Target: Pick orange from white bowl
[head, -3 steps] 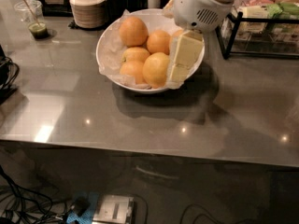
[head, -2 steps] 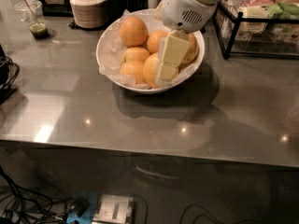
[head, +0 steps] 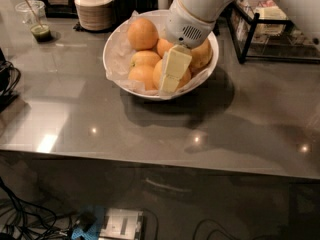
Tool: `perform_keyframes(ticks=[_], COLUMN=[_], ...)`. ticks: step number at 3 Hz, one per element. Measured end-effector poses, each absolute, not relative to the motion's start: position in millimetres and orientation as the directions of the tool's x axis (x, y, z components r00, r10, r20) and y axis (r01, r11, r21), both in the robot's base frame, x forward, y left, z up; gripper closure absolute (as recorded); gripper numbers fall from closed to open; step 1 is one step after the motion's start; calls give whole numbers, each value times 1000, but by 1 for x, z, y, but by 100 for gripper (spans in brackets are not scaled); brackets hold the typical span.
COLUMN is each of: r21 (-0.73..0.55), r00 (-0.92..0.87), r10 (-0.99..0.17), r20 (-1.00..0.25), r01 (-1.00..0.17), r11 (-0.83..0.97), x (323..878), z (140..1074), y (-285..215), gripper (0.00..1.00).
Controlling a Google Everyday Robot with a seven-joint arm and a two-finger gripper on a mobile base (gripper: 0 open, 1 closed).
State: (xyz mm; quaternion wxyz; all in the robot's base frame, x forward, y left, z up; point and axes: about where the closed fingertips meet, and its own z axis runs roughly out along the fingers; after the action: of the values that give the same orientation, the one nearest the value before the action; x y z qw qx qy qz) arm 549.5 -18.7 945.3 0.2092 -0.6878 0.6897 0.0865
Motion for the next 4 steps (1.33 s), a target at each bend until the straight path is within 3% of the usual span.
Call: perform_keyframes(ticks=[3, 4], r21=[-87, -79], r00=[-106, -122], r10=[-927, -930], r20=[-360, -348], r01=[-985, -984], r11=[147, 159], x=[566, 563], z=[906, 899], y=[-31, -38], gripper=[0, 19])
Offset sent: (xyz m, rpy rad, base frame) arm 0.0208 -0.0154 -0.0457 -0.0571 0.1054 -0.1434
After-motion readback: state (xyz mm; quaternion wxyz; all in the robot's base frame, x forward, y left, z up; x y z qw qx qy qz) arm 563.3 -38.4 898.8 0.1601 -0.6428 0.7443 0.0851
